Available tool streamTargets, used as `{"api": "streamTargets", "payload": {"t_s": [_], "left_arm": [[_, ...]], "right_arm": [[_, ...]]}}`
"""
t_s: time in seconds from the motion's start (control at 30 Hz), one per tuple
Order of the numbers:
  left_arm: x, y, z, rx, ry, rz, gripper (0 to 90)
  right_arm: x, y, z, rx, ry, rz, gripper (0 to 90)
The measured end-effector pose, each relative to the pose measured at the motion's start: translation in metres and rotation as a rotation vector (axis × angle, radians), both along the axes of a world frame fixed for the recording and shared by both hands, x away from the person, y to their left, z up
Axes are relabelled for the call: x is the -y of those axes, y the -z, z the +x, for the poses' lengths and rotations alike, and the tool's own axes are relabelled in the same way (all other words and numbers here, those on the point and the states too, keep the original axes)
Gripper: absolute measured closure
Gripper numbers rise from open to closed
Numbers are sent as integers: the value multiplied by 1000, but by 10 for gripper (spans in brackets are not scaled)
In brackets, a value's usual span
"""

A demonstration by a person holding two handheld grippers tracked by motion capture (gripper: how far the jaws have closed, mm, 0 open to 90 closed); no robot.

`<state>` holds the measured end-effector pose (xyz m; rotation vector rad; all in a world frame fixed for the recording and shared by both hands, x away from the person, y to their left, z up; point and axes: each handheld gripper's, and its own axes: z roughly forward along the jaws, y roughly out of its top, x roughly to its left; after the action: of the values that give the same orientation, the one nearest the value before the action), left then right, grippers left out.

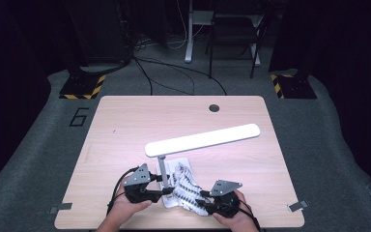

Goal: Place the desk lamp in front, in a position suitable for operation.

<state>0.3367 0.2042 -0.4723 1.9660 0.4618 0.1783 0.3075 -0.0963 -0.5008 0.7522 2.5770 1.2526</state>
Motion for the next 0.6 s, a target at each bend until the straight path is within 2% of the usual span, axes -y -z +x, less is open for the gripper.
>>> {"api": "streamTargets", "payload": {"t_s": [0.1,0.2,0.37,0.47,0.6], "left_arm": [[0,0,0,-1,0,0,509],[0,0,0,-1,1,-1,509],[0,0,0,0,3,-1,509],[0,0,1,0,5,0,509],[0,0,1,-3,6,-2,509]], "right_arm": [[-9,4,-1,-9,-24,-30,710],[-18,5,-1,-7,-25,-24,711],[-31,5,4,-44,4,36,710],[-36,4,7,-31,-7,38,691],[-40,3,9,-10,-29,47,608]]}}
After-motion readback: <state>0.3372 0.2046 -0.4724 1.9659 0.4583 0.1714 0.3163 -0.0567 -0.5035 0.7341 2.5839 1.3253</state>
